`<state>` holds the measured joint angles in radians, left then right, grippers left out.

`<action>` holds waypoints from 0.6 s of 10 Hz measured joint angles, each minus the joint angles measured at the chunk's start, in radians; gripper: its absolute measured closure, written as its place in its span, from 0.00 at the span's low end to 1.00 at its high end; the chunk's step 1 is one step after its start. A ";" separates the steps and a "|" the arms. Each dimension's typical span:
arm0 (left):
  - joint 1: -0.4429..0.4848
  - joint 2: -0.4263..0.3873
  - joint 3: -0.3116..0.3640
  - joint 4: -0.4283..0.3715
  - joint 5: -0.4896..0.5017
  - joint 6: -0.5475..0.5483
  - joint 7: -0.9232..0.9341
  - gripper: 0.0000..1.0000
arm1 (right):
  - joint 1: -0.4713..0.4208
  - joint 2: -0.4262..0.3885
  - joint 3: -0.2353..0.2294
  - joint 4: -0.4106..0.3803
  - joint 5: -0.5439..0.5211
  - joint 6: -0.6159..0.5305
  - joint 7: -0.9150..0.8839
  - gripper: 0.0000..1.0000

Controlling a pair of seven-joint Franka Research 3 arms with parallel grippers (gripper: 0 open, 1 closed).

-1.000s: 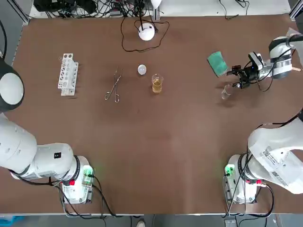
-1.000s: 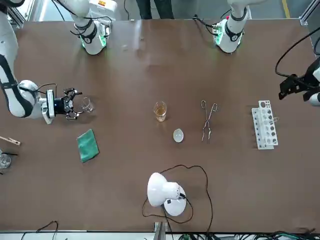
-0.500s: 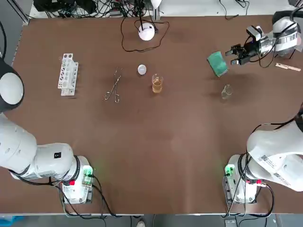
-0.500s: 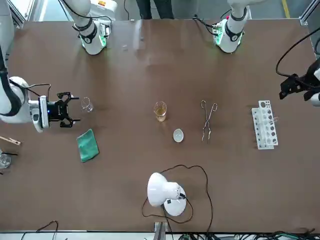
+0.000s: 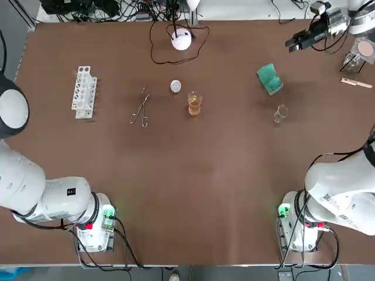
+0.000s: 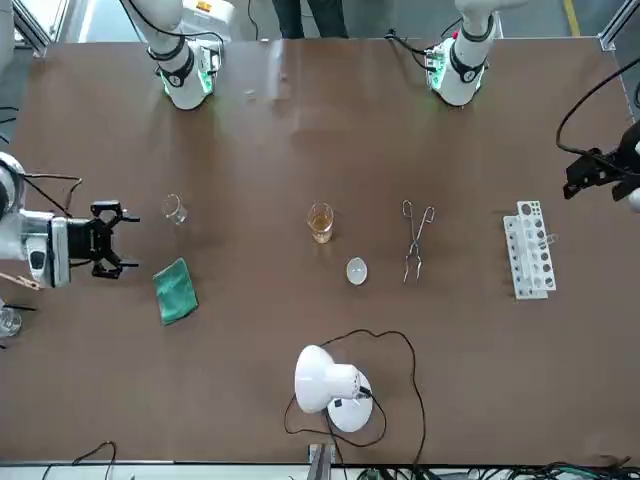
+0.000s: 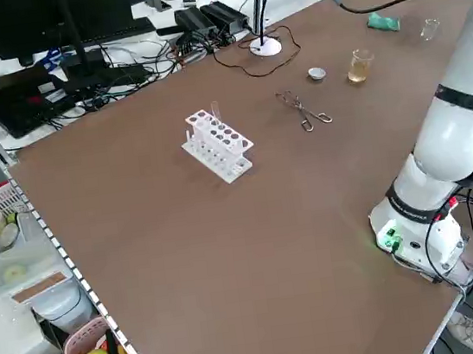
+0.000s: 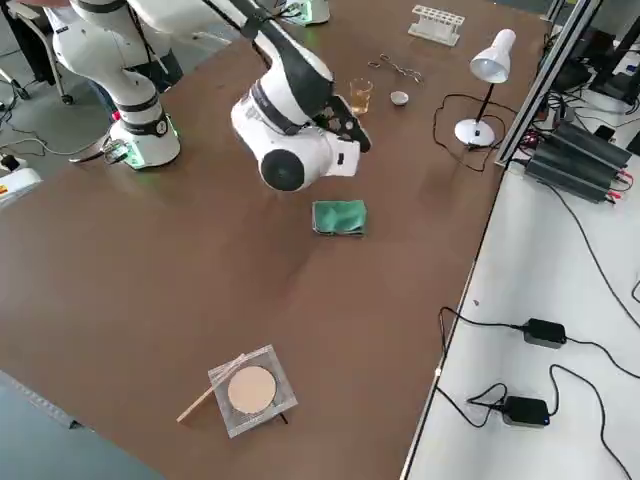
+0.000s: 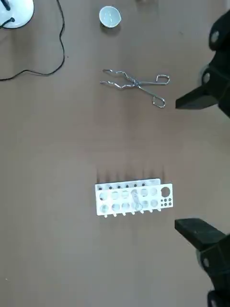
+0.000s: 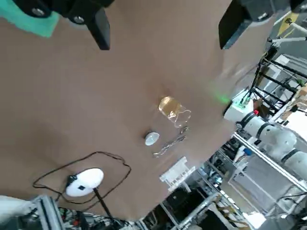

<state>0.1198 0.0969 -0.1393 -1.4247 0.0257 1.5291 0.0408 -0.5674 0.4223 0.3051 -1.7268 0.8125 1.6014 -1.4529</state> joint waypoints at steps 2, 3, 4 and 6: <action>-0.001 0.000 -0.002 0.000 0.000 0.000 0.000 0.00 | 0.015 -0.012 0.000 0.072 -0.071 -0.001 0.196 0.00; -0.001 0.000 -0.002 0.000 0.000 0.000 0.000 0.00 | 0.028 -0.032 0.000 0.087 -0.103 -0.002 0.298 0.00; -0.001 0.000 -0.002 0.000 0.000 0.000 0.000 0.00 | 0.043 -0.058 0.000 0.093 -0.140 0.006 0.386 0.00; -0.001 0.000 -0.002 0.000 0.000 0.000 0.000 0.00 | 0.068 -0.103 0.000 0.093 -0.244 0.039 0.543 0.00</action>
<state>0.1184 0.0969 -0.1418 -1.4246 0.0257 1.5290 0.0408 -0.4999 0.3194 0.3055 -1.6335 0.5687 1.6399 -0.9101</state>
